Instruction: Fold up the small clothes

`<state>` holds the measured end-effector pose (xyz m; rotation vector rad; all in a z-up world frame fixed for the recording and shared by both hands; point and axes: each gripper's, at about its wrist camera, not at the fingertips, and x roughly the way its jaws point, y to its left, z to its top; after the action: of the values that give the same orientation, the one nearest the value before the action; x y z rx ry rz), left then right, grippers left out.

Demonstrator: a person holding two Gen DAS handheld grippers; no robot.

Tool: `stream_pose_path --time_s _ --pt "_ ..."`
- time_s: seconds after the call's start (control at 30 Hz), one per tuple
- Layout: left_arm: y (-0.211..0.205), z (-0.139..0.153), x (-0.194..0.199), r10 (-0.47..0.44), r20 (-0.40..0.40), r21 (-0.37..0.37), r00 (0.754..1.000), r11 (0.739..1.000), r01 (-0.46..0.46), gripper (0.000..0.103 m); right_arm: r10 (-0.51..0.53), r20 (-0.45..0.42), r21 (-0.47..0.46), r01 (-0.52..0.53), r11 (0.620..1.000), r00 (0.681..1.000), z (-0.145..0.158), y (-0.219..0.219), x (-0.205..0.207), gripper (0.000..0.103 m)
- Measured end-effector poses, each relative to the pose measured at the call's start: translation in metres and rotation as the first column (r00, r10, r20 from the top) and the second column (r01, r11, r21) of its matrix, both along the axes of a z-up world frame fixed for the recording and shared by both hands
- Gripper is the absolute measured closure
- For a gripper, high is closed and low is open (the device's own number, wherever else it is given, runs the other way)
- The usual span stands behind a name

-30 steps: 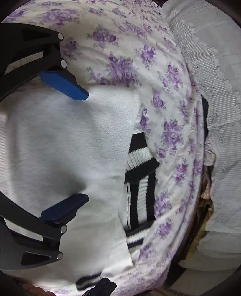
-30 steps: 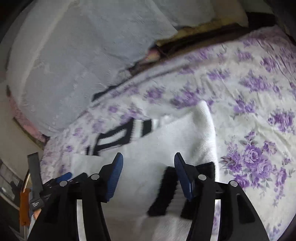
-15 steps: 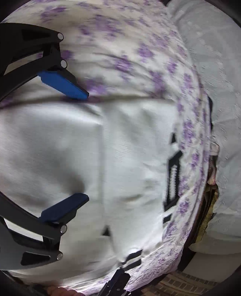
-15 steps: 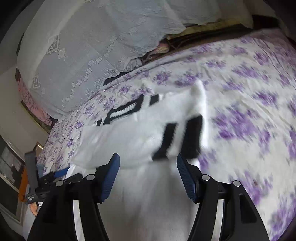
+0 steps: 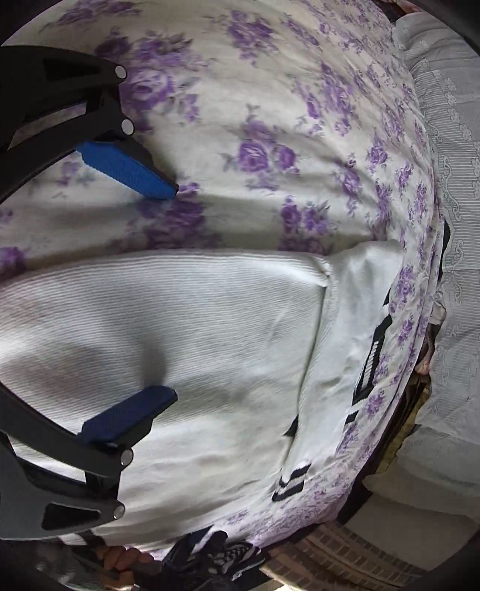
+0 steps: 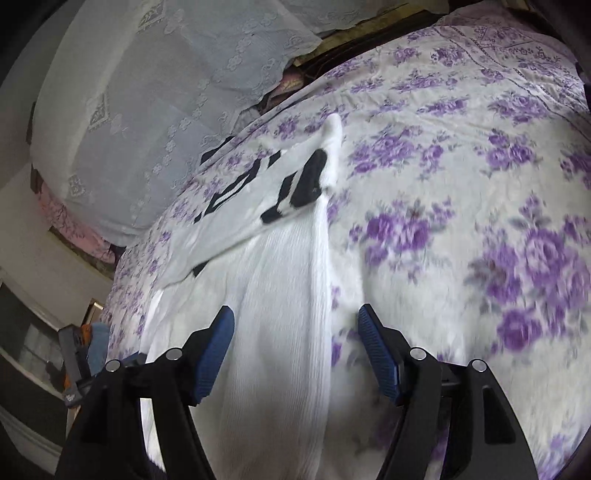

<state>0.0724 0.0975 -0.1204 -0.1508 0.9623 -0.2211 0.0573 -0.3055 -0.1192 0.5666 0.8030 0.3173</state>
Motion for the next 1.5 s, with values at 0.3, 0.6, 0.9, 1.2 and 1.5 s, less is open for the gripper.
stream_pose_path --time_s 0.3,0.6,0.9,1.2,1.5 --pt "0.001 0.000 -0.040 -0.129 -0.008 -0.148 0.992 0.981 0.126 0.005 0.135 0.014 0.050 -0.136 0.989 0.991 -0.002 0.011 -0.041 0.033" --pt "0.009 -0.002 -0.088 -0.230 -0.015 -0.327 0.973 0.921 0.213 0.005 0.265 0.027 0.105 -0.266 0.958 0.964 -0.002 0.025 -0.083 0.033" --pt "-0.004 -0.007 -0.067 -0.291 -0.039 -0.488 0.956 0.840 0.236 0.010 0.313 0.012 0.170 -0.310 0.935 0.950 -0.004 0.040 -0.083 0.045" --pt "0.017 -0.015 -0.081 -0.271 -0.063 -0.523 0.961 0.829 0.199 0.032 0.331 -0.004 0.229 -0.321 0.919 0.944 -0.010 0.029 -0.102 0.052" --pt "0.001 -0.011 -0.074 -0.325 -0.026 -0.571 0.945 0.781 0.253 0.059 0.359 -0.007 0.237 -0.348 0.907 0.933 -0.011 0.042 -0.091 0.053"
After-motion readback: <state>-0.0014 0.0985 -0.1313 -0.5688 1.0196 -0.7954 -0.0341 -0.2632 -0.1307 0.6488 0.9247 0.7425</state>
